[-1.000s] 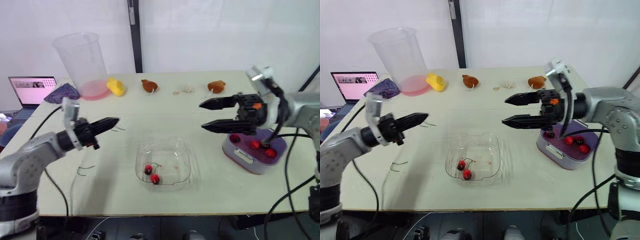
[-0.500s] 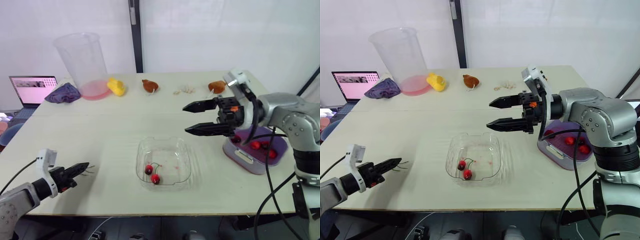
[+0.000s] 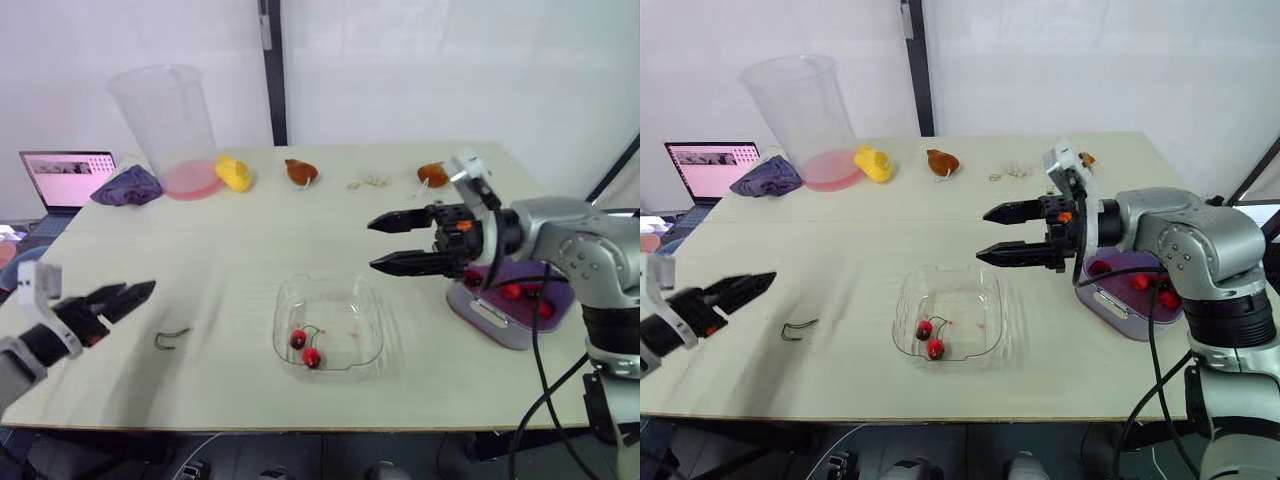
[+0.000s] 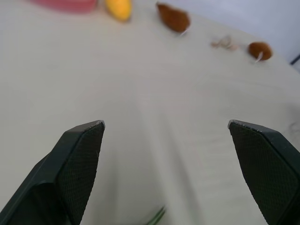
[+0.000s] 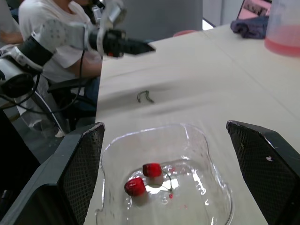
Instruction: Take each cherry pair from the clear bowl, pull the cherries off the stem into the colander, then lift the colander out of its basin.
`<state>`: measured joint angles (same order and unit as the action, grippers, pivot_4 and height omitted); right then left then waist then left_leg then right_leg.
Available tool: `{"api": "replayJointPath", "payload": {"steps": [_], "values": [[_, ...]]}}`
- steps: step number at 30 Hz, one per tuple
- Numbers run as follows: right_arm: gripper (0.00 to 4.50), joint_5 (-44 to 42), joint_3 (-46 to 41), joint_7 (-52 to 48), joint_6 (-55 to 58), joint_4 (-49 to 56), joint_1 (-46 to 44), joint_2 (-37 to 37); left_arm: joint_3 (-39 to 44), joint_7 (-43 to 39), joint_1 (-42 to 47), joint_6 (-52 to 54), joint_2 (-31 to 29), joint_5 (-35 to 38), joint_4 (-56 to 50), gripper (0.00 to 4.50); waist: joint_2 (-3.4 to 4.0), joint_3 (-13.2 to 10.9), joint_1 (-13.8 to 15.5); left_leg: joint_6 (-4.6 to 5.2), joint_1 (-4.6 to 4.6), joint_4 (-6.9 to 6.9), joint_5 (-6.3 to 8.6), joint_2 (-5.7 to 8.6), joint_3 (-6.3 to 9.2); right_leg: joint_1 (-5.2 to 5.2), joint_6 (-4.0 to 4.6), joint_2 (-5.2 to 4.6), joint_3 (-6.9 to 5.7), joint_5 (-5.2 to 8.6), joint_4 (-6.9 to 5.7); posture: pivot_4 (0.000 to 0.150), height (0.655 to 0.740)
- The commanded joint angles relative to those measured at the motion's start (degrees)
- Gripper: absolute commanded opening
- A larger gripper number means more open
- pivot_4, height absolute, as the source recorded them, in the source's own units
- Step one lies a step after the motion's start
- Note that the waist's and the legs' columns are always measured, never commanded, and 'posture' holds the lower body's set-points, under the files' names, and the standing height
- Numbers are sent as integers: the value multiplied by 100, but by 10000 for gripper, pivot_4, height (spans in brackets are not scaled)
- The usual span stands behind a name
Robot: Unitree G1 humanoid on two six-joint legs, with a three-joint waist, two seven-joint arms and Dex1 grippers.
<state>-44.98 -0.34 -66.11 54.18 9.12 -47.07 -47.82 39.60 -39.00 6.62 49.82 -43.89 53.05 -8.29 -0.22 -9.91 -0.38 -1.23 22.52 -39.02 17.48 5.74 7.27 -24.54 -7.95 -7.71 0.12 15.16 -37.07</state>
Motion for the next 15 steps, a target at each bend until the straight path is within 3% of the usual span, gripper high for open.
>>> {"api": "replayJointPath", "payload": {"steps": [1,6,10,15], "values": [[45000,94,-157,-2,-273,396,96,-121,-282,-635,158,-87,-441,210,-652,44594,0,0,-23,0,0,1,0,0,0,-1,0,0,0,0,0,1500,7400],[45000,455,133,-42,-487,1085,262,-467,-883,-1806,-124,-476,-1212,-51,-1427,44594,8,-3,-57,0,0,16,1,-4,-9,-10,0,2,6,0,2,1500,7400],[45000,456,490,-30,-364,1528,-44,-445,-1337,-2511,-347,-1250,-1670,-809,-1673,44594,10,-4,-61,-1,-3,19,0,-14,-21,-13,1,7,10,0,4,1500,7400],[45000,1151,1422,154,-379,1337,-576,-195,-1507,-2760,-134,-1676,-1704,-958,-1682,44594,7,-4,-31,3,-3,17,2,-12,-27,-11,1,5,11,0,9,1500,7400]]}}
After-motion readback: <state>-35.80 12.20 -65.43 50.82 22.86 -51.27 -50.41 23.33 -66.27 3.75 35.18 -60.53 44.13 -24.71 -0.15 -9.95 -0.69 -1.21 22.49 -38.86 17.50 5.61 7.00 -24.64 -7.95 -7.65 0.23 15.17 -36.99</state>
